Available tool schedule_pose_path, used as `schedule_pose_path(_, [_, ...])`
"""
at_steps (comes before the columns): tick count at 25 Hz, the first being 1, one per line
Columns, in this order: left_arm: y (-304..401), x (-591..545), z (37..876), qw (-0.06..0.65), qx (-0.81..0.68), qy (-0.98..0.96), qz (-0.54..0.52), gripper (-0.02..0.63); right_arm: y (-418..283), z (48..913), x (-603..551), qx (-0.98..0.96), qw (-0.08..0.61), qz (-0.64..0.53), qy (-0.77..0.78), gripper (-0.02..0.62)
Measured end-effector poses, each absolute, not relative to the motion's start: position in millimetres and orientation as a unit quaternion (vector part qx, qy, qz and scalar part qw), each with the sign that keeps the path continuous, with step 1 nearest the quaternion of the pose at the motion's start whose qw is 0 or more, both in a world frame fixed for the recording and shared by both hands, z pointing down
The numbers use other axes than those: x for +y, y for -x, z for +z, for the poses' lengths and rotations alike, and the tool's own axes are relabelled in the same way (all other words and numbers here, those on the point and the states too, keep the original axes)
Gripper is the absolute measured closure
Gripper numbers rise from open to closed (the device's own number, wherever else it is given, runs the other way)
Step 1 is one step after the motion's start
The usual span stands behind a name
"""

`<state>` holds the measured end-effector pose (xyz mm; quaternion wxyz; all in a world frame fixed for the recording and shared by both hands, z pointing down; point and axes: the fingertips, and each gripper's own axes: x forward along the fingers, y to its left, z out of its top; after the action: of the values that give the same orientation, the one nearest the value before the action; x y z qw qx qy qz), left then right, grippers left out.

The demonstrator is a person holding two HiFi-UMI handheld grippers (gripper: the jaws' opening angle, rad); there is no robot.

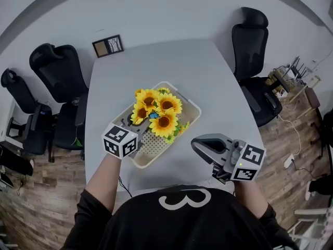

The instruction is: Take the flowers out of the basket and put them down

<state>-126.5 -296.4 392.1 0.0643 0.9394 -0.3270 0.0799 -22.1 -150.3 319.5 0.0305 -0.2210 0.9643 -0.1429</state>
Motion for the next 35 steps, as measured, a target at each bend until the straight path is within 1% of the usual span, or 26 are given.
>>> schedule_pose_path(7, [137,-265,335,0.045,-0.332,-0.942,0.031,0.486,38,314,-118,0.962,0.03,-0.138,0.235,0.588])
schedule_pose_path(12, [142,-240,310,0.039,-0.336,-0.941,0.014,0.486,46,315,-91,0.96,0.028,-0.136,0.243,0.588])
schedule_pose_path(23, [126,-199,300,0.05,-0.299,-0.953,0.005,0.489,48,318,-37,0.95,0.038,-0.131,0.281,0.588])
schedule_pose_path(26, [105,-192,300,0.052,-0.283,-0.958,0.007,0.489,33,318,-27,0.945,0.043,-0.131,0.297,0.588])
schedule_pose_path(31, [11,-180,288,0.053,-0.252,-0.966,0.009,0.489,-49,306,-10,0.934,0.056,-0.126,0.329,0.588])
schedule_pose_path(35, [3,-184,290,0.057,-0.229,-0.972,0.003,0.491,-50,309,-8,0.924,0.056,-0.123,0.358,0.588])
